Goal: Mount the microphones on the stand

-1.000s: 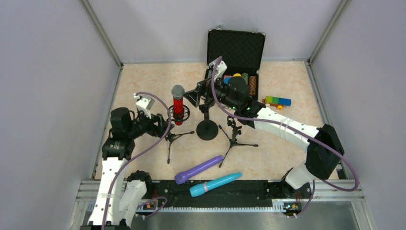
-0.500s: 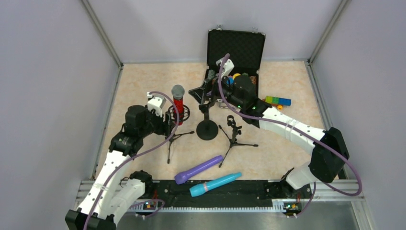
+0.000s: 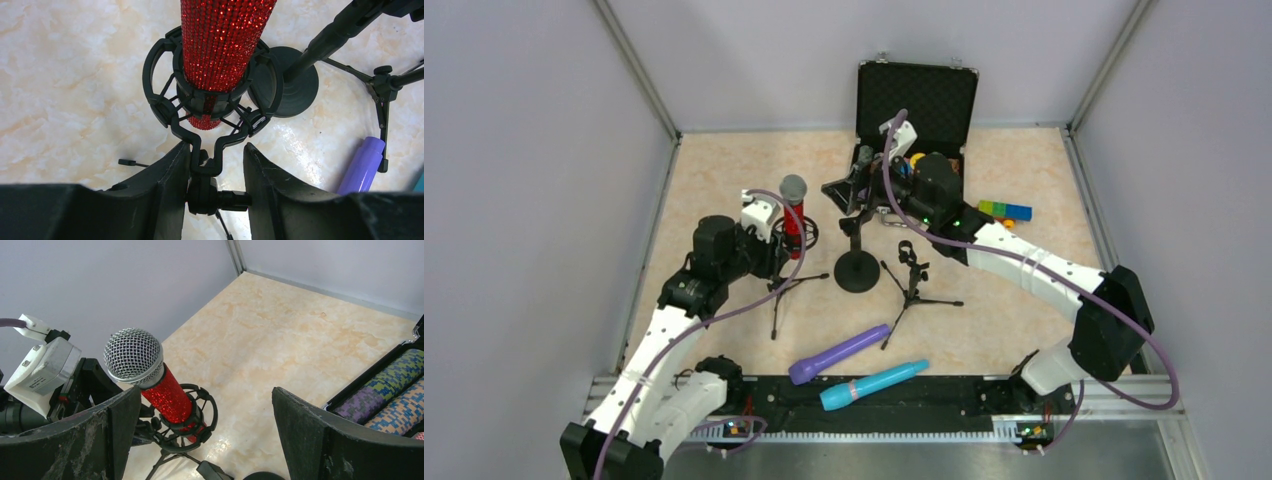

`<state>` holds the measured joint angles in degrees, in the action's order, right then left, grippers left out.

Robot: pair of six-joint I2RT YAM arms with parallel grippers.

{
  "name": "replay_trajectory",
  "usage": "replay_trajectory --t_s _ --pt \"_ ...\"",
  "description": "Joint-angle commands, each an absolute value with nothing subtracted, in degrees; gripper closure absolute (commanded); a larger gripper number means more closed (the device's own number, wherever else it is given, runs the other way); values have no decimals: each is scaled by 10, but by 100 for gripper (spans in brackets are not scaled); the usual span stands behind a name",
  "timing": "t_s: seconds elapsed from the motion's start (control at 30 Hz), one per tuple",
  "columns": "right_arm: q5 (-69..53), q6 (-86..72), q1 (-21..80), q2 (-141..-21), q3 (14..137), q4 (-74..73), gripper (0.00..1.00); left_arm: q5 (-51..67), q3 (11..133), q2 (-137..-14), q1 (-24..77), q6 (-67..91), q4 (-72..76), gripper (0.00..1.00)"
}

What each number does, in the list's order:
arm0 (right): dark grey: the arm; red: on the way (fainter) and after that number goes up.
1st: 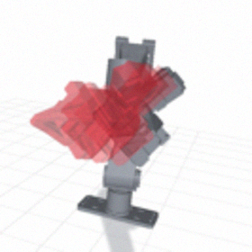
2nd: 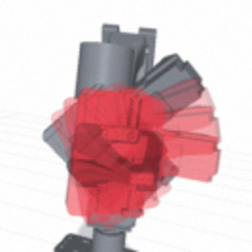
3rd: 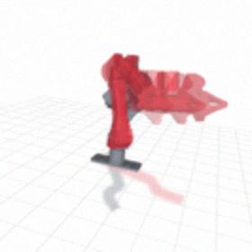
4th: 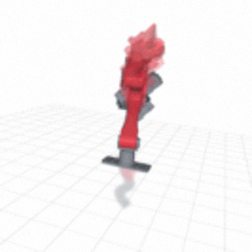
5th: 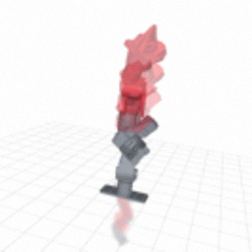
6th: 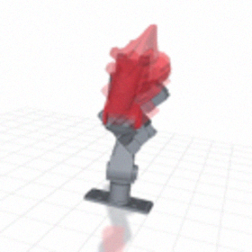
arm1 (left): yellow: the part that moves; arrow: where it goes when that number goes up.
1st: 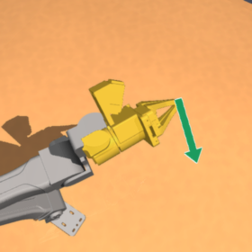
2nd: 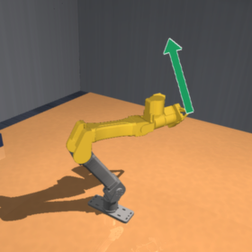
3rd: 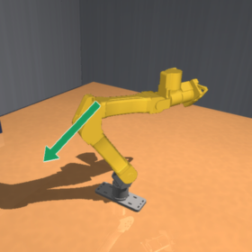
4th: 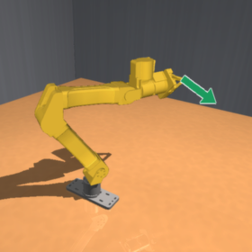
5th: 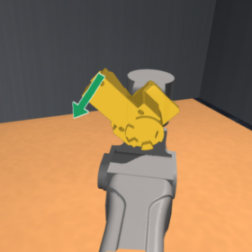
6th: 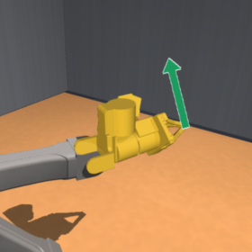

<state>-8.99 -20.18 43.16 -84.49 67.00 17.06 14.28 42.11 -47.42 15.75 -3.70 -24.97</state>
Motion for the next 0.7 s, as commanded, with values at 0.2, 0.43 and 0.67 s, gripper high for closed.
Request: replay_trajectory --t_s 0.2,0.43,0.67 --pt "-85 -201 421 -811 668 181 1 163 450 -470 157 -71 -222 100" --pt "-84 -195 417 -802 668 178 1 143 473 -464 157 -61 -172 100" --pt "-77 -187 409 -790 666 172 1 97 516 -486 156 -60 -131 100"
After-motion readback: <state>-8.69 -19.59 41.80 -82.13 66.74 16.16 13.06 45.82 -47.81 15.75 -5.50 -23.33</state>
